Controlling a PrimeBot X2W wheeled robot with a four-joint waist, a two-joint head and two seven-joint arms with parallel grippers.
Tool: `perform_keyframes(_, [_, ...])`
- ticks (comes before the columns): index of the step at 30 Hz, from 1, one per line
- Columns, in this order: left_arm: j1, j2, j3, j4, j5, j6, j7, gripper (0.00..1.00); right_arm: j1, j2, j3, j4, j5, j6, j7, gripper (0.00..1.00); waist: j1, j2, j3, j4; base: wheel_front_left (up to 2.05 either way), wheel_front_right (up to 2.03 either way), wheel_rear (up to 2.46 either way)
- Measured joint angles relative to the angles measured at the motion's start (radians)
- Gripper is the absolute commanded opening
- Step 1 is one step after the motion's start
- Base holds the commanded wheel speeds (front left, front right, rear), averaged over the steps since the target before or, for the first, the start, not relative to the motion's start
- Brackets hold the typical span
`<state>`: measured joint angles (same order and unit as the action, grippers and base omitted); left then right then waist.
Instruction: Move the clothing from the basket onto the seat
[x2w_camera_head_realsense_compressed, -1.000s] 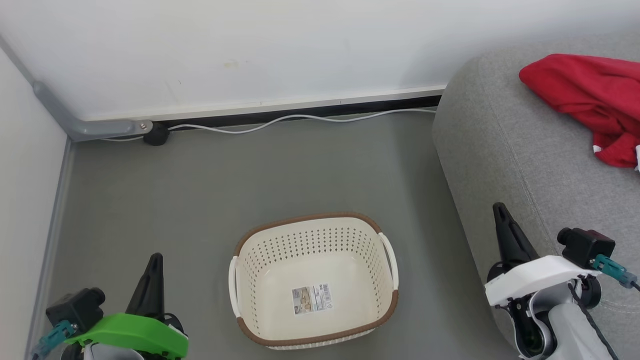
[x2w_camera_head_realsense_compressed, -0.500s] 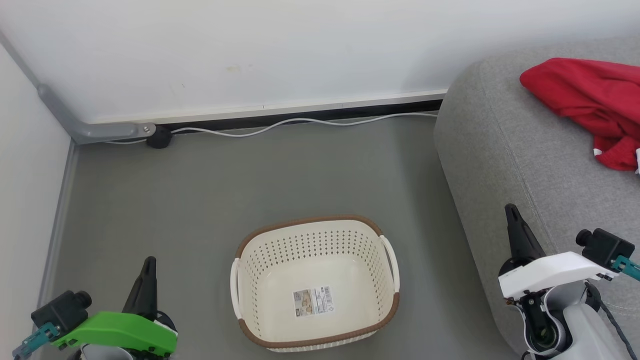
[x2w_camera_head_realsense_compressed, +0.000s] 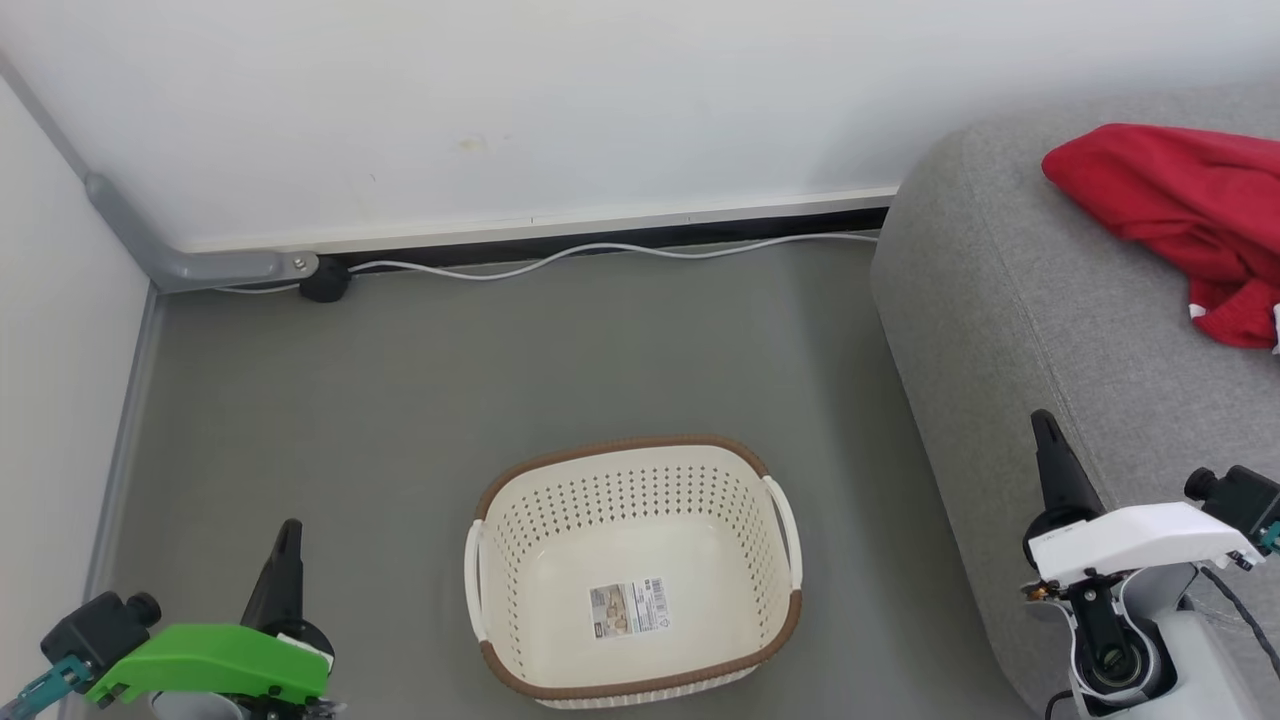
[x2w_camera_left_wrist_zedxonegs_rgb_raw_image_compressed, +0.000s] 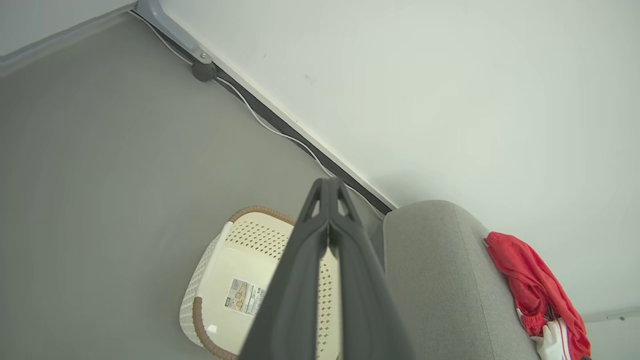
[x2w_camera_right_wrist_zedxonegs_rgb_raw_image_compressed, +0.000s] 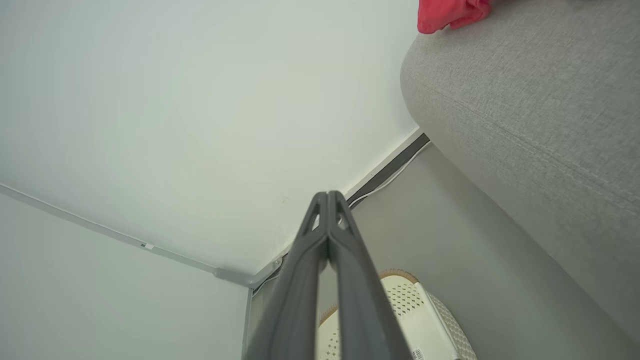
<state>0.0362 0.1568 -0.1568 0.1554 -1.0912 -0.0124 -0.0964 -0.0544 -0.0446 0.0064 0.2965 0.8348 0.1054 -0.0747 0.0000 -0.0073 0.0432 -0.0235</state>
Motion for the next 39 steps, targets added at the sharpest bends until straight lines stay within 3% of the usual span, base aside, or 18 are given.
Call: perform_keyframes(39, [-0.058, -0.056, 0.128, 0.078, -0.394, -0.076, 0.115, 0.0, -0.005, 0.004, -0.105, -0.006, 0.538, 0.009, 0.136, 0.0, 0.0, 0.0, -0.029, 0.017, 0.0, 0.0, 0.0])
